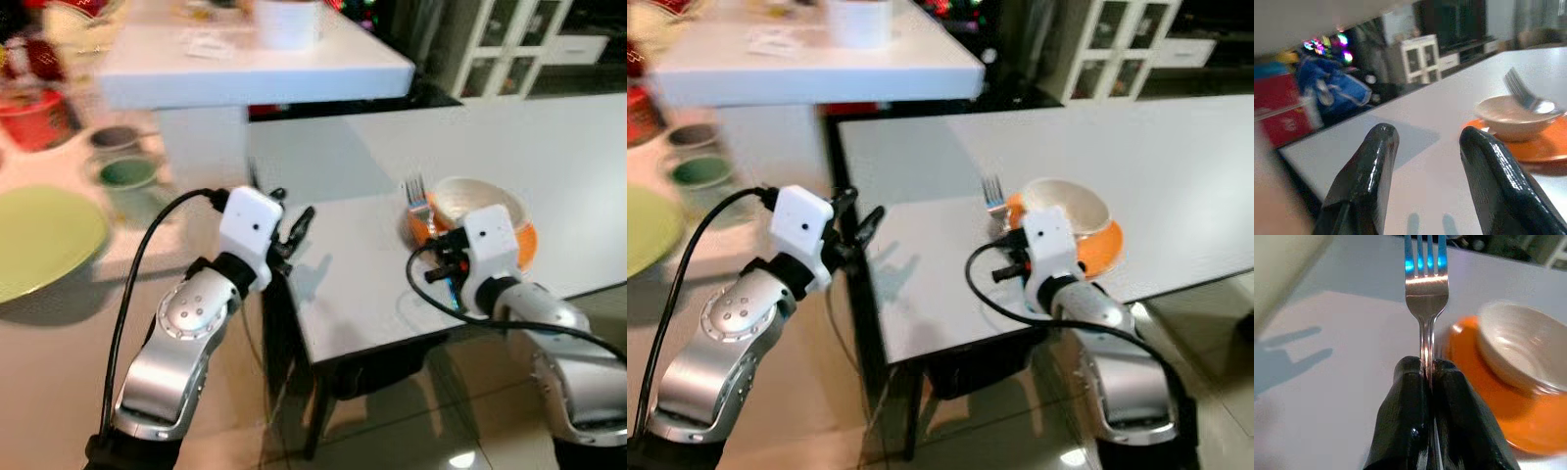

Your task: Setting the table

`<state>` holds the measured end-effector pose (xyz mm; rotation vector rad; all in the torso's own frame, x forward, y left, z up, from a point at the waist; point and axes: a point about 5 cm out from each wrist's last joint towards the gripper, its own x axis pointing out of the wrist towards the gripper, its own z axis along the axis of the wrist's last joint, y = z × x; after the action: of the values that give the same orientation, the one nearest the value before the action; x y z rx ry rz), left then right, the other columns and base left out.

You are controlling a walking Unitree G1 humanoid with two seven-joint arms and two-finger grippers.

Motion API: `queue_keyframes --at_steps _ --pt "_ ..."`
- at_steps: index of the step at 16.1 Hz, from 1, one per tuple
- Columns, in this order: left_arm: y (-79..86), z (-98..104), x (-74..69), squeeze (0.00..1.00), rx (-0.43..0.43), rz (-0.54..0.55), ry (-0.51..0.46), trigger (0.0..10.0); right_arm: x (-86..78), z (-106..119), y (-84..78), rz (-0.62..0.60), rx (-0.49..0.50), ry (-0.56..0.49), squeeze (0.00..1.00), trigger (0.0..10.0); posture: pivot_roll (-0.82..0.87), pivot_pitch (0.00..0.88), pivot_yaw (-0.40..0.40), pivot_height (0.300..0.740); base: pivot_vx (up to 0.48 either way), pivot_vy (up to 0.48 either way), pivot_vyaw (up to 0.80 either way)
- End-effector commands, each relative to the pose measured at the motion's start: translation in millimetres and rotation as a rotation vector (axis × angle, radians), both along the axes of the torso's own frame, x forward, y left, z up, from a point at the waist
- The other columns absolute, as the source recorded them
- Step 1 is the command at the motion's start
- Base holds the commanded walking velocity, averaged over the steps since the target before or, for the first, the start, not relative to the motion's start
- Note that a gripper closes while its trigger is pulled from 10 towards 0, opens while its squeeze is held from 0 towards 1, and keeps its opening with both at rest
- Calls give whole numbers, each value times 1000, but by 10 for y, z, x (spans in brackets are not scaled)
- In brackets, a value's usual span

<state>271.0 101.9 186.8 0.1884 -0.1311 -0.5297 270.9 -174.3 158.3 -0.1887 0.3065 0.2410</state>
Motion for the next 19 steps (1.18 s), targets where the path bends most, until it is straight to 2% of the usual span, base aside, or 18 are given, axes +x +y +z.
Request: queue_keyframes --at_steps 1,4,8,10,11,13,16,17,19 --pt "-69 -8 -52 0 -4 -54 19 10000 26 -3 -71 -23 -6 28 0 10000 -88 0 -38 740 0 0 0" --pt "-97 -43 -164 0 0 -151 45 10000 120 -20 -80 -10 21 56 0 10000 -84 0 -37 740 0 0 0" --pt "-145 -13 -253 0 -23 -273 106 10000 451 -58 -90 10 50 72 0 10000 -62 0 -29 740 0 0 0" --pt "-141 1 -253 0 -19 -282 108 10000 559 -88 -75 29 48 84 0 10000 -57 3 -30 740 0 0 0" --pt "-132 15 -258 0 -17 -285 110 10000 686 -137 -55 52 32 101 0 10000 -48 15 -29 740 0 0 0" --pt "-133 26 -263 0 -11 -294 115 10000 810 -200 -54 53 21 114 0 10000 -38 24 -29 740 0 0 0" --pt "-134 44 -267 0 -8 -308 124 10000 926 -252 -61 20 54 124 0 10000 -36 29 -23 740 0 0 0" --pt "-150 44 -274 0 -3 -321 130 10000 989 -296 -89 -35 64 128 0 10000 -35 31 -21 740 0 0 0" --pt "-158 47 -278 0 -5 -326 133 10000 1023 -331 -85 -50 82 137 0 10000 -34 32 -19 740 0 0 0"
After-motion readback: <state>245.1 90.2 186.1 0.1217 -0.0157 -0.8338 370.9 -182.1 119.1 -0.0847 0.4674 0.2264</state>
